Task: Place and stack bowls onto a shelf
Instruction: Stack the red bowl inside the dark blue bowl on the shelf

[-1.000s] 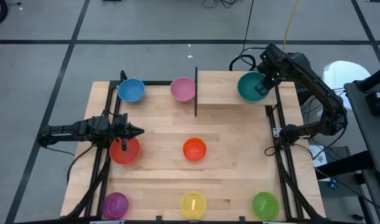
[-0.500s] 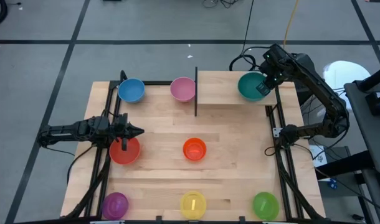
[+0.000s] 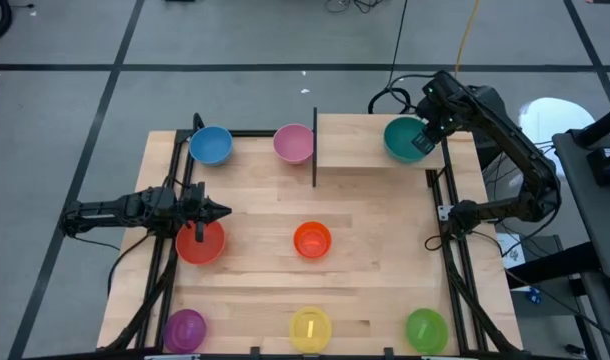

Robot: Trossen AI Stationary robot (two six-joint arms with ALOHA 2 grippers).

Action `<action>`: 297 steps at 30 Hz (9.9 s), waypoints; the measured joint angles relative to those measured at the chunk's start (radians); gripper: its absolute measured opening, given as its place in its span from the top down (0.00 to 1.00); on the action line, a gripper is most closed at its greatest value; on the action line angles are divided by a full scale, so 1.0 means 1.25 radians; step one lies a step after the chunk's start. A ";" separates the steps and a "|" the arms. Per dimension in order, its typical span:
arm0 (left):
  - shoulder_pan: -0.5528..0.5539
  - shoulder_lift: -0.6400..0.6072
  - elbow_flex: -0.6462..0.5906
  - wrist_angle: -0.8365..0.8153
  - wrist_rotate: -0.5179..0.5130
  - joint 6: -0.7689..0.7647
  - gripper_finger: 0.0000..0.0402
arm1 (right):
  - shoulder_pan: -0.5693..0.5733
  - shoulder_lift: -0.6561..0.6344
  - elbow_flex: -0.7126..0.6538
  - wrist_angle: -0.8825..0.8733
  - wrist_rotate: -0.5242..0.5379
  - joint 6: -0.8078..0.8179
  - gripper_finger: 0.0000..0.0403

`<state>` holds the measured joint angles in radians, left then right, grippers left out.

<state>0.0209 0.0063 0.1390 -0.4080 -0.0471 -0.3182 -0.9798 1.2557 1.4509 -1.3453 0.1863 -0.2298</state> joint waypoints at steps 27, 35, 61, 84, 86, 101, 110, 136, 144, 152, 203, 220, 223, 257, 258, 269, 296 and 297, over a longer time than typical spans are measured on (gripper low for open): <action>0.000 0.000 0.000 0.064 -0.001 -0.041 0.94 | 0.001 -0.317 0.000 0.060 -0.237 0.040 0.80; 0.000 0.000 0.000 0.185 -0.002 -0.153 0.94 | 0.001 -0.336 0.000 0.121 -0.237 0.115 0.80; 0.001 0.347 0.523 -0.417 -0.115 0.006 0.94 | 0.001 -0.336 0.000 0.143 -0.418 0.135 0.80; 0.001 0.676 0.667 -0.737 -0.037 -0.206 0.74 | 0.001 -0.336 0.000 0.147 -0.424 0.069 0.80; 0.001 0.700 0.667 -0.754 -0.051 -0.150 0.70 | 0.001 -0.336 0.000 0.147 -0.424 0.069 0.80; 0.000 0.775 0.575 -0.716 -0.025 0.084 0.66 | 0.001 -0.336 0.000 0.147 -0.424 0.069 0.80; 0.000 0.775 0.453 -0.632 0.038 0.094 0.66 | 0.001 -0.336 0.000 0.147 -0.424 0.062 0.80; 0.001 0.786 0.457 -0.643 0.007 0.062 0.66 | 0.001 -0.336 0.000 0.147 -0.424 0.045 0.80; 0.019 0.878 0.457 -0.649 -0.002 0.066 0.66 | 0.001 -0.336 0.000 0.148 -0.424 0.045 0.80; 0.056 0.954 0.457 -0.648 -0.005 0.085 0.66 | 0.001 -0.335 0.000 0.158 -0.424 0.045 0.80; 0.223 1.076 1.090 -0.516 -0.013 -0.014 0.99 | 0.000 -0.337 0.000 0.158 -0.423 0.003 0.80; 0.287 1.347 1.394 -0.195 -0.013 0.232 0.99 | 0.000 -0.380 0.001 0.237 -0.425 0.072 0.80; 0.293 1.393 1.426 -0.077 -0.013 0.238 0.99 | 0.000 -0.375 0.001 0.299 -0.425 0.091 0.80; 0.312 1.563 1.441 0.463 -0.259 0.301 0.99 | 0.239 -0.354 -0.416 1.087 -0.257 -0.076 0.80; 0.312 1.563 1.441 0.471 -0.264 0.301 0.99 | 0.249 -0.354 -0.433 1.115 -0.231 -0.089 0.80; 0.314 1.563 1.441 0.490 -0.299 0.289 0.99 | 0.335 -0.307 -0.531 1.388 -0.081 -0.171 0.80; 0.313 1.562 1.441 0.479 -0.292 0.268 0.99 | 0.409 -0.114 -0.532 1.741 0.213 -0.370 0.80; 0.313 1.562 1.441 0.476 -0.292 0.267 0.99 | 0.409 -0.112 -0.532 1.747 0.219 -0.372 0.80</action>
<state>0.4122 1.9587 1.9408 0.1872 -0.4118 0.0153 -0.4683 1.1152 0.7863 0.8378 0.4596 -0.6952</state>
